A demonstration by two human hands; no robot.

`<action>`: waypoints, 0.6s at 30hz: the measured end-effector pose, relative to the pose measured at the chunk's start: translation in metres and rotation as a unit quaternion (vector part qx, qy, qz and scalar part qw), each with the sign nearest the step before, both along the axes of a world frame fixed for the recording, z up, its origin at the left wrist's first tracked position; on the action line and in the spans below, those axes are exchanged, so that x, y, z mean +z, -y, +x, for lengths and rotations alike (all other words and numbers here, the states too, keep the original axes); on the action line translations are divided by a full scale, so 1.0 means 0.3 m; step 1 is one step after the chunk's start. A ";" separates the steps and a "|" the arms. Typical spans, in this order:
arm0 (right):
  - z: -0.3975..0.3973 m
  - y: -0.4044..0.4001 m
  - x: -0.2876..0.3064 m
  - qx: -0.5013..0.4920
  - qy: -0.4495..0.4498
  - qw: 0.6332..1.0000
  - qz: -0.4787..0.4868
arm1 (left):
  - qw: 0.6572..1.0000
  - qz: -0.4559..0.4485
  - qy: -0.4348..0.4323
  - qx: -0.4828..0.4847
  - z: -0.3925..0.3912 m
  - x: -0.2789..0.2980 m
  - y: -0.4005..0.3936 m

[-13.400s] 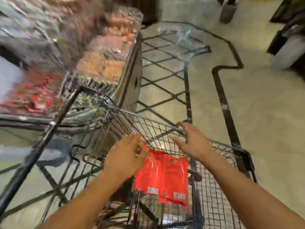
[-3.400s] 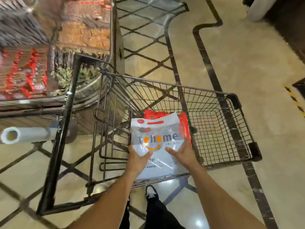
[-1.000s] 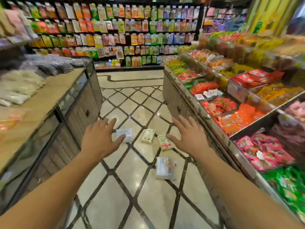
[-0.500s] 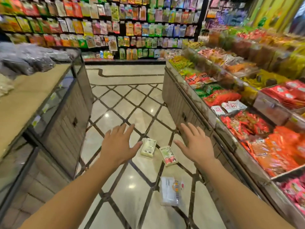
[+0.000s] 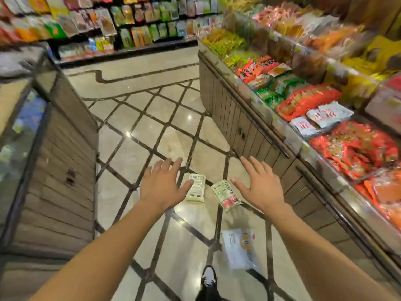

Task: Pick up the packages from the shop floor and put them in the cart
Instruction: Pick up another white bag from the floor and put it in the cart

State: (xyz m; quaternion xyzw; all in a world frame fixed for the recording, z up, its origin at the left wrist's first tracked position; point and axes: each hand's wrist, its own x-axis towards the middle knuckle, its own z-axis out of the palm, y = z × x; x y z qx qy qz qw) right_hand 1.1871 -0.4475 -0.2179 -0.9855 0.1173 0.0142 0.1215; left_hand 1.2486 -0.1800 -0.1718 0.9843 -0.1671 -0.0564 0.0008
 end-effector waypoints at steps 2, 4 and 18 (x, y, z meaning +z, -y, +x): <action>0.057 0.031 -0.089 -0.020 -0.015 1.000 0.019 | 1.000 0.014 -0.014 -0.017 0.093 -0.068 0.059; 0.100 0.069 -0.189 -0.046 -0.029 0.998 0.029 | 0.999 0.022 -0.034 -0.034 0.177 -0.150 0.129; -0.123 0.122 -1.366 -0.340 -0.178 0.911 0.151 | 0.907 0.147 -0.246 -0.308 0.264 -1.440 0.535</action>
